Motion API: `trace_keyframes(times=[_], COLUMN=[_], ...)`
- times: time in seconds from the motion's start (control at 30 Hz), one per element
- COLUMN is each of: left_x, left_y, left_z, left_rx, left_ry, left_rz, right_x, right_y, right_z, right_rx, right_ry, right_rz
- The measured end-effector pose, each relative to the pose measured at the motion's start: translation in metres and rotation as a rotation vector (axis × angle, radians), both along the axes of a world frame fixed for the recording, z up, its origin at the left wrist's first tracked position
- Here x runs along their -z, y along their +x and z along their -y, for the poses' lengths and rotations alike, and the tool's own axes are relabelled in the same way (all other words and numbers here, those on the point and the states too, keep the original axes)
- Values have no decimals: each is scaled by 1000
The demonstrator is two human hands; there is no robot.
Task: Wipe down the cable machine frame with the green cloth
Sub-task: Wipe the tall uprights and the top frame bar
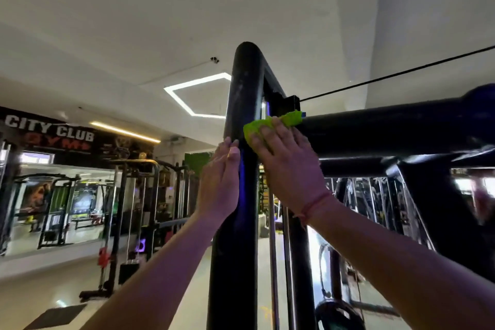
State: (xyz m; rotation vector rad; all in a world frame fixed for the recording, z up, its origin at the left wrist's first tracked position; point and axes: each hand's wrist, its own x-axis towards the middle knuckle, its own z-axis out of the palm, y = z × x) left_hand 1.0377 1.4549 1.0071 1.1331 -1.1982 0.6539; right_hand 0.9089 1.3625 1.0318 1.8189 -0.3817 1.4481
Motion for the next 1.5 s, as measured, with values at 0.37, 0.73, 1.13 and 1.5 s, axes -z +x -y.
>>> trace_keyframes(times=[0.37,0.73,1.13,1.5], left_x=[-30,-31,-47,-54], left_y=[9,-21,-95,-130], left_z=[9,27,46,62], left_rx=[54,78,49,48], left_ry=[90,61,78,78], left_rz=[286,331,457,504], right_x=[11,9,2,9], right_y=[-7,-64,-114,-178], right_z=[-4,8,19,33], right_rx=[141,217,222,307], right_ry=[81,206,177,80], right_rz=[174,463,416,332])
